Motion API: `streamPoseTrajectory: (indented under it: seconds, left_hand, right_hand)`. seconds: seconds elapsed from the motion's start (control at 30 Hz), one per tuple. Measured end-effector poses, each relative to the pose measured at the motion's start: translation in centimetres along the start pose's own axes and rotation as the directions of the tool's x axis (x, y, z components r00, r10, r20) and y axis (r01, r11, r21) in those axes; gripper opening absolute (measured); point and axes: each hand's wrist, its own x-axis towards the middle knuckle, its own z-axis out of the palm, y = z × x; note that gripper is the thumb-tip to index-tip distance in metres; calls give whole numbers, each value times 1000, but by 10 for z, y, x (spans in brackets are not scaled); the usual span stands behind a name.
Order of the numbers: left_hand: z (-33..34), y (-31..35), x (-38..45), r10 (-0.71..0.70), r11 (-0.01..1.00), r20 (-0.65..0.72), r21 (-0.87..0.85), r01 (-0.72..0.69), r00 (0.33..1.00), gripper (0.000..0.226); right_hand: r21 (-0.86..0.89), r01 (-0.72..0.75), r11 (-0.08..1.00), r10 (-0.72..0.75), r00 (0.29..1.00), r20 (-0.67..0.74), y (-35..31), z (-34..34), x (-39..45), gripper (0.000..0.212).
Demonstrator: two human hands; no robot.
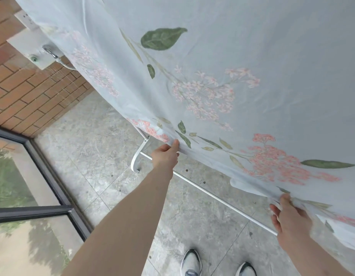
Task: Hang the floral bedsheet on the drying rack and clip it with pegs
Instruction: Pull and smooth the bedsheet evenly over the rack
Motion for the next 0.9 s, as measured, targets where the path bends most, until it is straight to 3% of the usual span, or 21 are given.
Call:
streamPoseTrajectory:
  seconds: [0.53,0.73,0.83,0.9]
  left_hand:
    - [25,-24,11,-93,995,32,51,91,995,31]
    - [-17,-10,-15,-131,984,69,126,122,989,26]
    - [-53,9,-31,-91,983,43,163,82,995,23]
    - [-87,34,-47,-30,978,24,205,25,999,24]
  right_hand:
    - [-92,-85,992,82,996,-31,14,-18,20,20]
    - [-431,-188,883,248,965,87,16,-38,-6,22]
    - [-729,1,685,206,959,195,3,-27,-37,29]
    - [-779,193,597,135,933,334,-15,-15,-73,28]
